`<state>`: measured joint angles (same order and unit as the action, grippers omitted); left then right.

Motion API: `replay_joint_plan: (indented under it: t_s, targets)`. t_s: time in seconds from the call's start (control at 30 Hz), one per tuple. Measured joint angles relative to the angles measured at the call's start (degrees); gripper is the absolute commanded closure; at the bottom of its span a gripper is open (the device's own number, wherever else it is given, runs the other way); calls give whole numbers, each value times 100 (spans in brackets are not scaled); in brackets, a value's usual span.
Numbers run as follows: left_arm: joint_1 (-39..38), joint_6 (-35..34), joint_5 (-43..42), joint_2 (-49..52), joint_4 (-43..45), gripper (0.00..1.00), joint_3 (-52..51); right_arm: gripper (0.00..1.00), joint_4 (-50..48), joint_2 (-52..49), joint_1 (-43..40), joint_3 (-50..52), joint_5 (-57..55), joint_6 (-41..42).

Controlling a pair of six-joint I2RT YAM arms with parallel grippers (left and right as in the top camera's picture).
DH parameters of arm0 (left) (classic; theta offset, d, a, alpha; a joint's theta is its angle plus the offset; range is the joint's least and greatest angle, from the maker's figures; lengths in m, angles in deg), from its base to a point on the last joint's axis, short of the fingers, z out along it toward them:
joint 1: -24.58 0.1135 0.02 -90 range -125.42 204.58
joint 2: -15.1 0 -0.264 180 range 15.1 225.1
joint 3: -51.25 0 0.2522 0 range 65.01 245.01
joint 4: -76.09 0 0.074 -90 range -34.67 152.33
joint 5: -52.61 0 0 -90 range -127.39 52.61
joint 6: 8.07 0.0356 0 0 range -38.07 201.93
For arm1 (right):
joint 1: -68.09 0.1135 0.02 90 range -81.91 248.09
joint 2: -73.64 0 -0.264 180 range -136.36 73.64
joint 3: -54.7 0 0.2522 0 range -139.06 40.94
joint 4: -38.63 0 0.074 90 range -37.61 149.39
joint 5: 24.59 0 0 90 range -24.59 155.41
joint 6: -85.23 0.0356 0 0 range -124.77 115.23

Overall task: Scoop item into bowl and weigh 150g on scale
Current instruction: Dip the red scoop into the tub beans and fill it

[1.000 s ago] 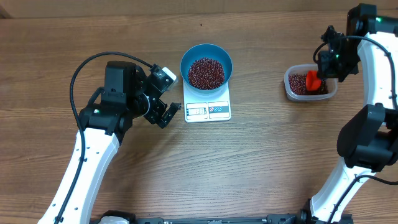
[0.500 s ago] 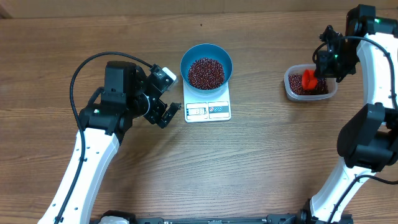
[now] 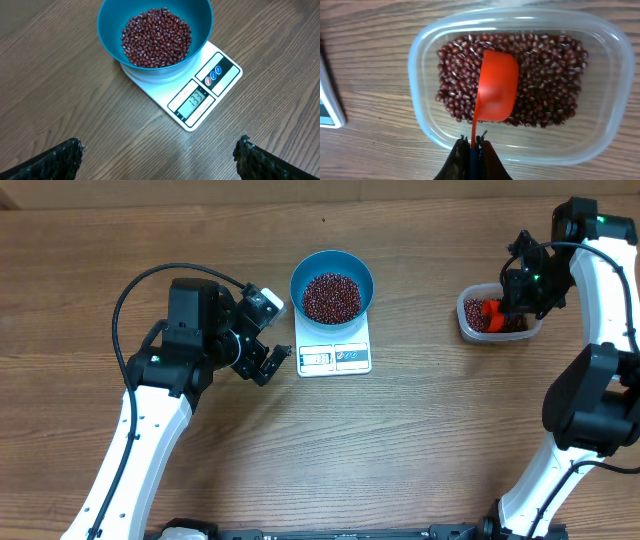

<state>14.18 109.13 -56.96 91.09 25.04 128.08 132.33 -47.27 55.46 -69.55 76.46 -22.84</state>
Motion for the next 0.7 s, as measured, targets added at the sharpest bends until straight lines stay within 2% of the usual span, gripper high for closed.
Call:
replay_joint_plan:
  t_s: [0.7]
  targets:
    - [0, 0, 0, 0, 2, 1, 0, 96, -68, 0, -212, 208, 1207, 4]
